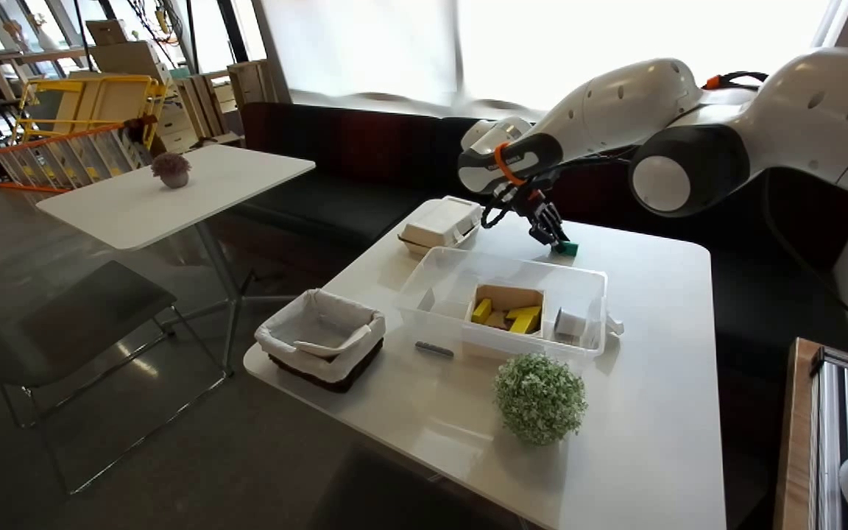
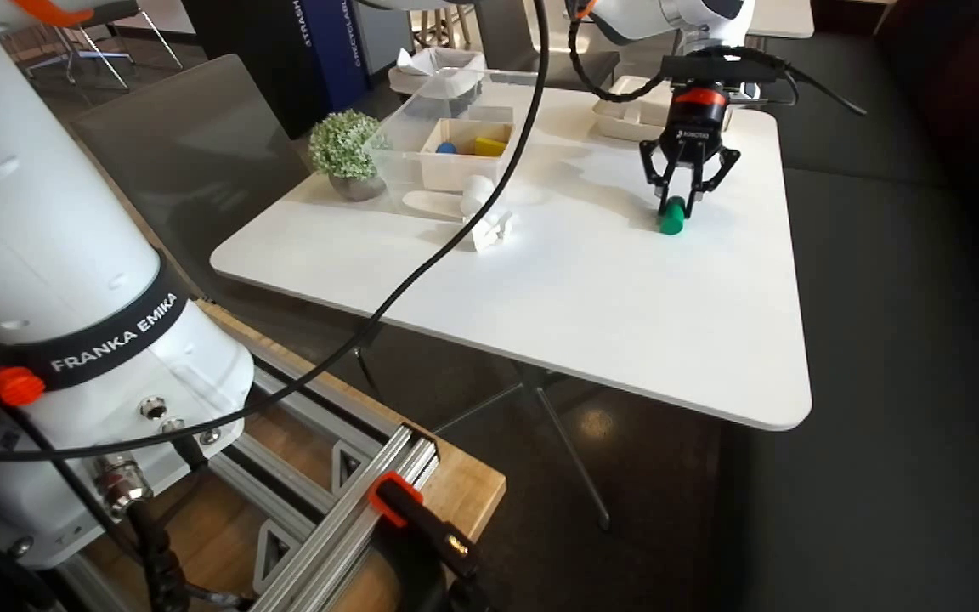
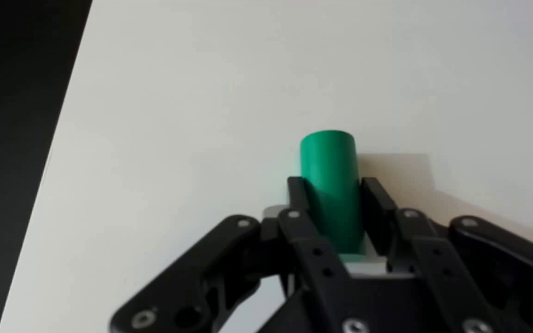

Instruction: Remove the green block from the bowl

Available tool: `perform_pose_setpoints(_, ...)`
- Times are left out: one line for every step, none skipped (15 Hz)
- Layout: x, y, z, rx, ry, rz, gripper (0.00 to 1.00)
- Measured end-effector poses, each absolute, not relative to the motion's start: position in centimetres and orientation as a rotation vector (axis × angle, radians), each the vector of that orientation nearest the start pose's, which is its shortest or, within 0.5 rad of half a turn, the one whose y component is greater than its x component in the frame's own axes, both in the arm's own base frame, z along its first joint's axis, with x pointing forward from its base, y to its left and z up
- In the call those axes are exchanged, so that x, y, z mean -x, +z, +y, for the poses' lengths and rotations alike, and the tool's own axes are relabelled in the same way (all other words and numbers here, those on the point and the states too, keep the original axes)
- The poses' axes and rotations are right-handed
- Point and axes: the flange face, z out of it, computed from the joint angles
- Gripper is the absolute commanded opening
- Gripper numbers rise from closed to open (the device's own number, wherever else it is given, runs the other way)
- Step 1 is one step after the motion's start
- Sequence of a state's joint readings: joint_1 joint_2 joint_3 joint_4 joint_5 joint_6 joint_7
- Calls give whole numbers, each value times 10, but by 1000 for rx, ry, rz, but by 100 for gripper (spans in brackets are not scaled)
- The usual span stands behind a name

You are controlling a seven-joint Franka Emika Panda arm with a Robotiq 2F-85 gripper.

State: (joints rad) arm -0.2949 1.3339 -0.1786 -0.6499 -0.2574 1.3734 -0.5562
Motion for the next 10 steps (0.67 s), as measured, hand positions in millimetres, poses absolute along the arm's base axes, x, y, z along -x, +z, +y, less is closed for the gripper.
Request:
perform_pose_setpoints(-661, 126, -305, 3032, 1165, -297, 8)
perform_pose_setpoints(-662, 127, -306, 3032, 1157, -296, 8)
perform_pose_setpoints(-662, 129, -308, 3032, 1132, -292, 8)
perform_pose_setpoints(-663, 132, -310, 3024, 1095, -290, 8)
perform_pose_setpoints(-663, 137, -314, 3011, 1048, -284, 8)
perform_pose_setpoints(-662, 142, -320, 2991, 999, -281, 8)
perform_pose_setpoints(-660, 149, -328, 2967, 946, -281, 8)
perform_pose_setpoints(-657, 156, -337, 2944, 895, -285, 8)
perform_pose_setpoints(-654, 164, -346, 2923, 839, -290, 8)
perform_pose_setpoints(-652, 171, -356, 2904, 781, -298, 8)
